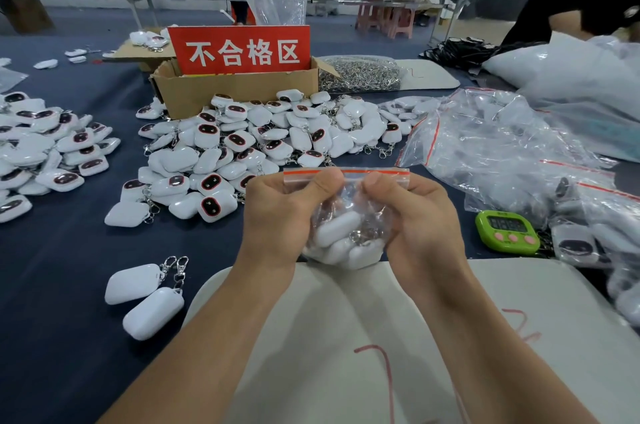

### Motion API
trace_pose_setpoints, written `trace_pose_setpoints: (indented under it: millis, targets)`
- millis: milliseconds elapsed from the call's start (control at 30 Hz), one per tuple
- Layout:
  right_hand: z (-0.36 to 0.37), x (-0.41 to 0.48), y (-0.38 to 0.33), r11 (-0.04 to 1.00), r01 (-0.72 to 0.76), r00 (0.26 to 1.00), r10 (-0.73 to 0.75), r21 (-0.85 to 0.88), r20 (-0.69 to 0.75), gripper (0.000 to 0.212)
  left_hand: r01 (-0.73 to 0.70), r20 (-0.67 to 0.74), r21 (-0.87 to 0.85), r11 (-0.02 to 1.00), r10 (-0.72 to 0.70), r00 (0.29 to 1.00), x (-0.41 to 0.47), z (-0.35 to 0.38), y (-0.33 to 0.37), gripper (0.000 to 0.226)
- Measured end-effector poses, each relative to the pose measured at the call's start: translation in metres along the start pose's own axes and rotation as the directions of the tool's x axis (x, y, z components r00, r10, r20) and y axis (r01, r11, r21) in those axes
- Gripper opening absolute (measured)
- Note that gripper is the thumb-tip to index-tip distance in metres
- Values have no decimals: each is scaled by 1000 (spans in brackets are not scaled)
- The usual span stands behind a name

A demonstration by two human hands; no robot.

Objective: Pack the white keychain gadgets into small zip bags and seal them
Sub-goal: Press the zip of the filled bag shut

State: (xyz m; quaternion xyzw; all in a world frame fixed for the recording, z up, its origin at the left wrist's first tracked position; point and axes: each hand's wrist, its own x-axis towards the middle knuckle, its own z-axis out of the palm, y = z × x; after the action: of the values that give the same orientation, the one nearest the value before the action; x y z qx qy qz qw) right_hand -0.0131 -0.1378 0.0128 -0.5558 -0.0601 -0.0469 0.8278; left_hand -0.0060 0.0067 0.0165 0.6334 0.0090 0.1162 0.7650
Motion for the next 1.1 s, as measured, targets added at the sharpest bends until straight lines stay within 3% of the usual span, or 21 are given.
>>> trace_pose_setpoints:
  millis: [200,333,433,633,733,867,1100]
  targets:
    - [-4,1,0,999,-30,999,30,-13,-26,16,11,-19,-2,1000,-11,1000,0,2,-3,20]
    - [-7,2,-4,997,-72,997,72,-15,-4,17,22,-34,-104,994,-26,999,0,1,-5,58]
    - [-6,2,-3,994,-105,994,105,8,20,23,-4,-34,-125,992,0,999,0,0,-4,70]
    - [-3,3,-1,996,-90,995,88,-31,-44,23,6,1,-36,999,-6,1000,1,1,-7,45]
    - [-8,4,-5,994,-103,992,102,-19,-75,31,-29,0,-38,999,29,1000,5,-5,-9,45]
    - [-11,9,-8,995,-95,984,98,24,-152,43,-95,7,30,995,95,995,11,-13,-6,26]
    - [-11,10,-1,988,-18,995,3,-153,-100,39,-149,-36,35,988,150,988,11,-12,-8,33]
